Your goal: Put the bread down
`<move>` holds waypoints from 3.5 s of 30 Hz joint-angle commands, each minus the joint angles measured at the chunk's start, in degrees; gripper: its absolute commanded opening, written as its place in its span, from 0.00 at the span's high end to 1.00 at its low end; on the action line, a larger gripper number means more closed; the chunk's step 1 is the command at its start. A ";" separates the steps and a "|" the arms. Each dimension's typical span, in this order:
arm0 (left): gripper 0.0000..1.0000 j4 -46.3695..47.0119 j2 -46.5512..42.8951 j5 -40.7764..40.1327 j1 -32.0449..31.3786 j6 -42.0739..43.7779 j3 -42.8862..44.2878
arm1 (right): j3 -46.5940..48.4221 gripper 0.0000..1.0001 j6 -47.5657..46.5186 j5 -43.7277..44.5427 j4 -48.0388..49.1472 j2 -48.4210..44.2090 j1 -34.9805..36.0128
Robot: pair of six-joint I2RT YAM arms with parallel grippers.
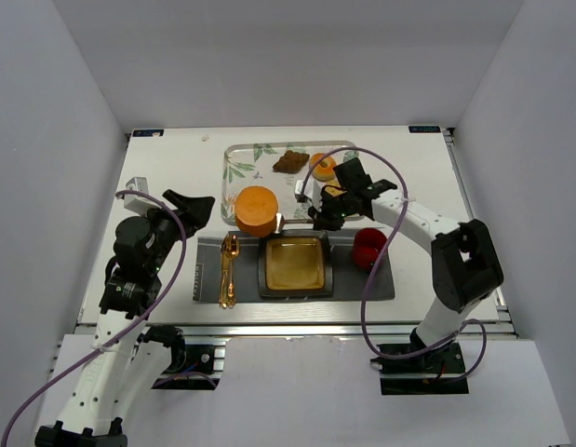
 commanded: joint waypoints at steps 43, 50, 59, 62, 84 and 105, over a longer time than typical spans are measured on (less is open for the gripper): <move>0.21 0.97 -5.97 -0.56 0.19 -0.75 -4.61 | -18.20 1.00 -21.34 17.41 2.85 -19.42 -0.13; 0.20 1.23 -5.80 -0.65 0.19 -0.57 -4.70 | -18.03 1.00 -21.26 20.31 6.80 -19.69 -0.31; 0.20 1.76 -5.62 -0.74 0.19 -0.40 -4.78 | -15.92 1.00 -19.59 22.86 10.41 -18.46 -4.08; 0.20 2.29 -5.36 -0.56 0.28 -0.40 -4.96 | -15.13 1.00 -19.15 23.04 11.46 -18.54 -5.84; 0.20 7.74 -2.20 1.63 0.19 0.31 -6.54 | -18.54 1.00 30.50 41.43 15.95 -10.90 -34.49; 0.20 9.14 0.09 1.46 0.28 0.75 -6.54 | -16.18 0.51 24.80 20.06 9.80 -2.19 -46.36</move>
